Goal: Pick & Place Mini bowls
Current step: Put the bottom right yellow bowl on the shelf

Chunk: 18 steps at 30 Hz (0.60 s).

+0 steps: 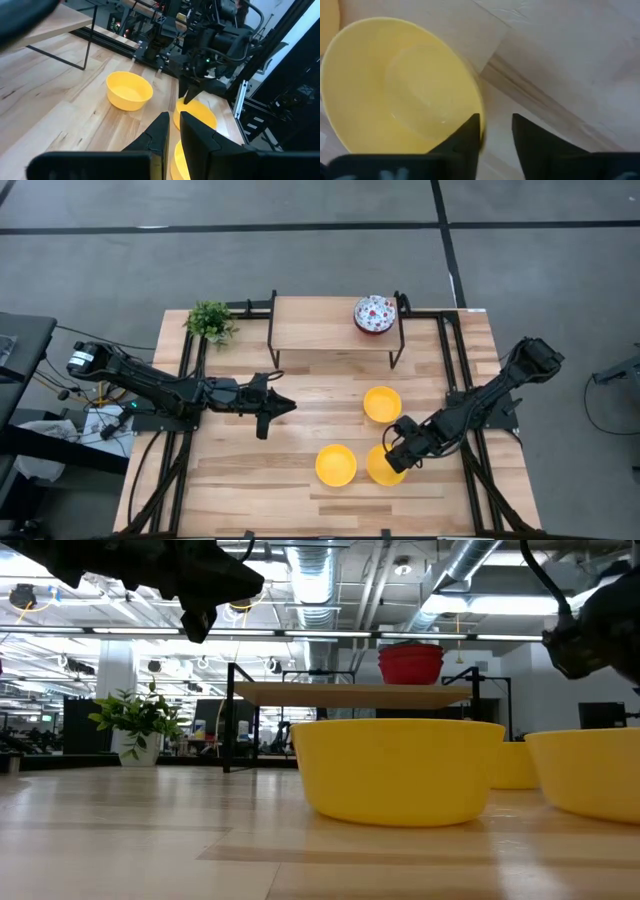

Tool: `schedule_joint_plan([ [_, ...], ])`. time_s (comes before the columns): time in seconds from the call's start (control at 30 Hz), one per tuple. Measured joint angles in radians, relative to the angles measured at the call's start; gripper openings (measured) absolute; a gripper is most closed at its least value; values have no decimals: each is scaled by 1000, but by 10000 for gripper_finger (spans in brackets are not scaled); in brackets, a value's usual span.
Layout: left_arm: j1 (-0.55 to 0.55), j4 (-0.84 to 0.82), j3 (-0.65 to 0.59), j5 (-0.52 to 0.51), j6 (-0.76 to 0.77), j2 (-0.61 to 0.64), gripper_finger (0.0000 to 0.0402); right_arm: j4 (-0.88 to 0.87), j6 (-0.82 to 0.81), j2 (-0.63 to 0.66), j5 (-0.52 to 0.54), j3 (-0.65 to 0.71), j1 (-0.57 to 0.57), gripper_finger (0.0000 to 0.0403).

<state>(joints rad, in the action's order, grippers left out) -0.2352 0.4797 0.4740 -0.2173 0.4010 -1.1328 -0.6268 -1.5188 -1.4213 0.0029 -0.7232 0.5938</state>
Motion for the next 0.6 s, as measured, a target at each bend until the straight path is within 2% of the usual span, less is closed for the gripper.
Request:
schedule_joint_plan([
  [0.23, 0, 0, 0, 0, 0, 0, 44, -9, 6, 2, 0, 3, 0, 9],
  [0.47, 0, 2, 0, -1, 0, 0, 44, -32, 8, 6, -5, -8, 0, 3],
  [0.6, 0, 10, 1, -1, 0, 0, 44, -37, 49, 40, -1, -64, -6, 2],
])
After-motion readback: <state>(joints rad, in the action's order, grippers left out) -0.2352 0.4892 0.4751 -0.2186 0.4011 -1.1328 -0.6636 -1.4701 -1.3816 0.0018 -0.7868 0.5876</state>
